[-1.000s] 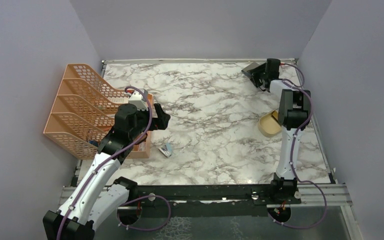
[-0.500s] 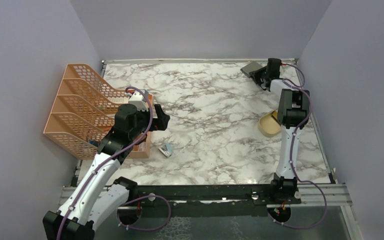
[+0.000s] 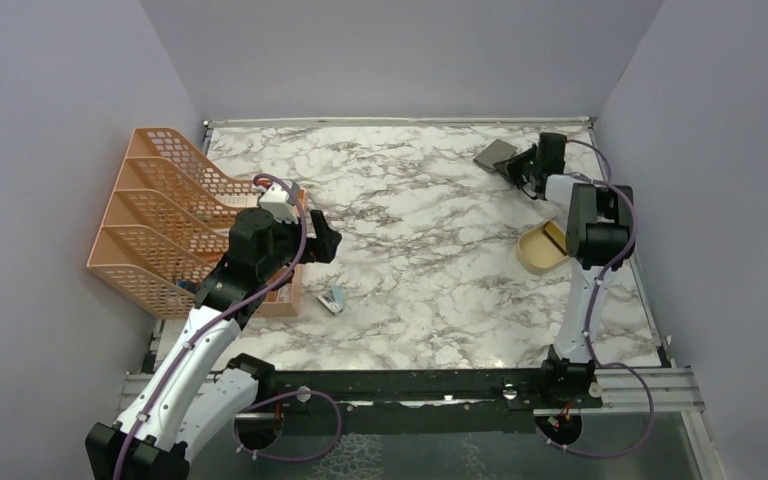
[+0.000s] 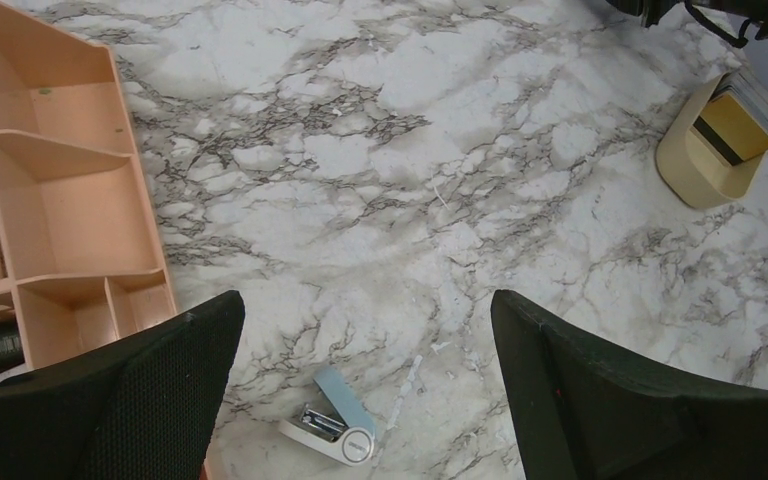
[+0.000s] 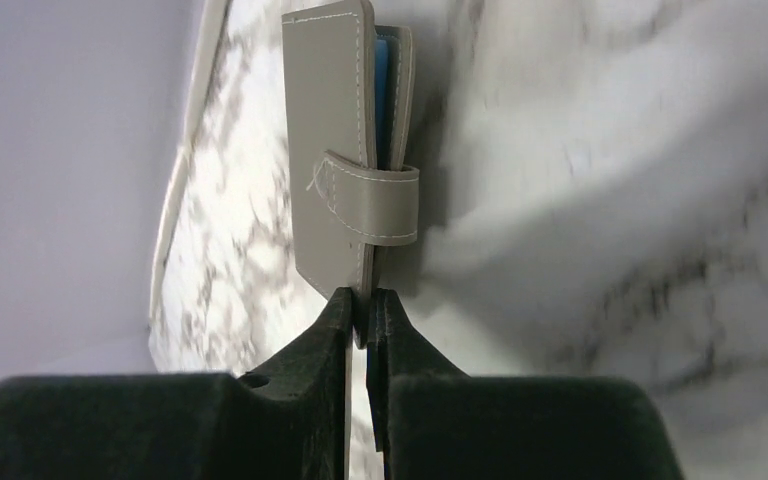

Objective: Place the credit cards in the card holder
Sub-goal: Pick up the card holder from the center of the board.

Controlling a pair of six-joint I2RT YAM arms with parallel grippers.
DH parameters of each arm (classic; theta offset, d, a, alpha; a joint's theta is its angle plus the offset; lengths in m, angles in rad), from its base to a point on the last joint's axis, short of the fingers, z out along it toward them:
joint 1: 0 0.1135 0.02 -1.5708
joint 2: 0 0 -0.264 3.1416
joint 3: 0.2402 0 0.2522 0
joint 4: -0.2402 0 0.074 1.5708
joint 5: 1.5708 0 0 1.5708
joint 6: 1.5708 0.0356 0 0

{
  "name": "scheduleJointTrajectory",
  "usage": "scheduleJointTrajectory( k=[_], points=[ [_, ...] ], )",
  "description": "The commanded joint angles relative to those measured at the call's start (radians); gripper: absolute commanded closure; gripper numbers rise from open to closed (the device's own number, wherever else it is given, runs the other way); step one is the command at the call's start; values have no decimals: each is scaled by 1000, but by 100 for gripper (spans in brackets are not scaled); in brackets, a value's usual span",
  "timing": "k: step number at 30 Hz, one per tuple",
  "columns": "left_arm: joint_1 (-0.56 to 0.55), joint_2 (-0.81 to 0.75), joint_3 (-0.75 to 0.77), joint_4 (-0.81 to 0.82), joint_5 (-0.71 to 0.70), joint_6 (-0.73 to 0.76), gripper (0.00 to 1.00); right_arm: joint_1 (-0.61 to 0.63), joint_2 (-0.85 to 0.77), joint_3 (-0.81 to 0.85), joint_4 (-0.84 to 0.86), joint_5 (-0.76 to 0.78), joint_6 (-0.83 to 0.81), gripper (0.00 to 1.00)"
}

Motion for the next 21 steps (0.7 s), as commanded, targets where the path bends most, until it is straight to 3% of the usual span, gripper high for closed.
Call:
scheduleJointTrajectory(
  k=[1,9,21],
  points=[
    [6,-19,-27,40,99,-8,4,-6,-126,-153,72,-136,-56,99],
    [-8,-39,-89,133,252,-75,11,7,-350,-335,-61,-270,-247,99],
    [-86,-88,-141,319,280,-83,17,142,-796,-596,-211,-407,-355,99]
  ],
)
